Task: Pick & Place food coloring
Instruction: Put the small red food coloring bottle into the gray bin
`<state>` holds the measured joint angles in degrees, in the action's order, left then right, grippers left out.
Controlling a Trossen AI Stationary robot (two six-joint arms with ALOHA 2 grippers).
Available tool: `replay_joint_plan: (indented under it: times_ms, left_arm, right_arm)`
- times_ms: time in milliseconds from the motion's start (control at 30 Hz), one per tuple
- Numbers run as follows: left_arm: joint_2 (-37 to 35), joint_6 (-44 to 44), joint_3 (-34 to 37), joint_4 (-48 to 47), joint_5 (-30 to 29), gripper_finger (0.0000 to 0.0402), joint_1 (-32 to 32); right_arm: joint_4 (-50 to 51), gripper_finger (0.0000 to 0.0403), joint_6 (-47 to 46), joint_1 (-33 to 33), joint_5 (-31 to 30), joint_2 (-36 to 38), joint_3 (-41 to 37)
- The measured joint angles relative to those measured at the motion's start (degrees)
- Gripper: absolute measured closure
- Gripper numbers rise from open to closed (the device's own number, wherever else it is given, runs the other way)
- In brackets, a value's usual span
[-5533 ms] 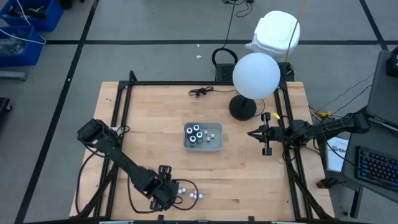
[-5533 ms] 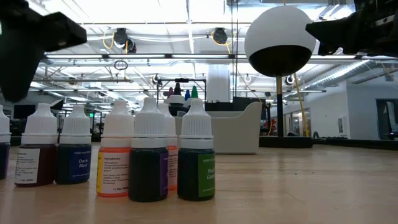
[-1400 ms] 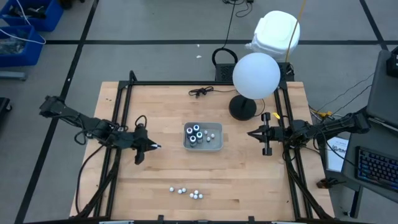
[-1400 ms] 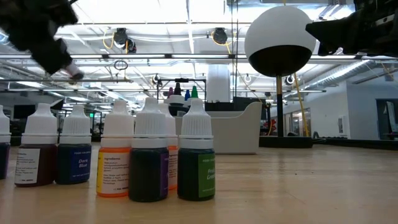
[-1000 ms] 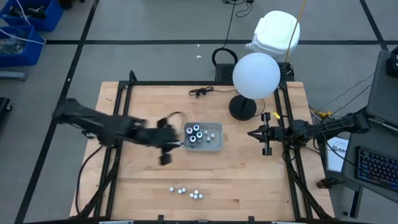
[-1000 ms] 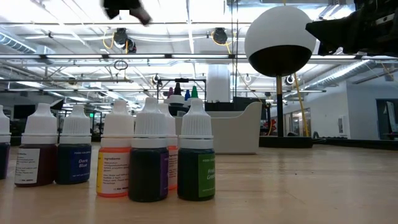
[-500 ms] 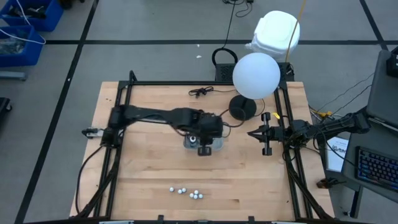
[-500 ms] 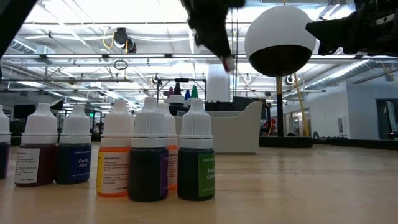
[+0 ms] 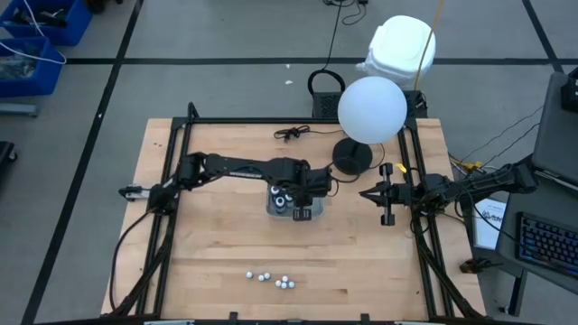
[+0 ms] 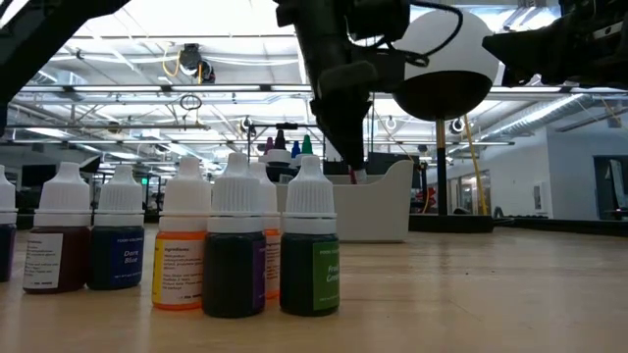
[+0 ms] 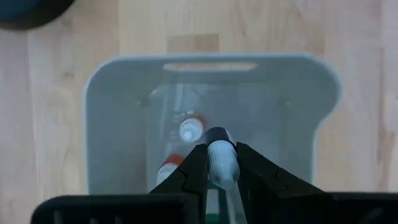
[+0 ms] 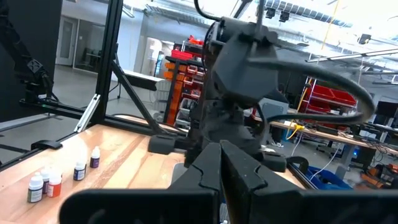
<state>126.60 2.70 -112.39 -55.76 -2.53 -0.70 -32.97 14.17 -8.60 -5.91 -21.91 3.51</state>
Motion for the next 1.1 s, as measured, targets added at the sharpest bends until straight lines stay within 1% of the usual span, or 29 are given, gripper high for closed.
replay_joint_plan:
  times_ms: [100,500,667,767,867,1100]
  left_arm:
    - [-0.12,0.00,0.56,1.80,0.05,0.0338,0.65]
    - [1.51,-0.39,0.60,2.75,-0.07,0.0338,1.63]
    - [1.80,-0.39,3.85,5.64,-0.30,0.0338,1.63]
    - [1.80,-0.44,4.72,5.24,-0.34,0.0338,1.52]
    - [1.69,-0.29,6.44,6.83,-0.42,0.0338,1.32]
    - [1.71,-0.15,7.95,8.60,-0.49,0.0336,1.06]
  right_arm:
    - [-0.01,0.0403,0.02,-0.01,0.00,-0.02,0.01]
    - [-0.68,0.0403,0.02,-0.01,0.01,-0.02,0.01]
    - [-1.47,0.0403,0.02,-0.02,0.09,-0.02,0.00]
    - [-1.50,0.0403,0.02,-0.02,0.13,-0.01,0.00]
    - [-1.51,0.0403,0.02,-0.02,0.13,-0.02,0.00]
    - [-1.51,0.0403,0.02,-0.02,0.15,-0.02,0.00]
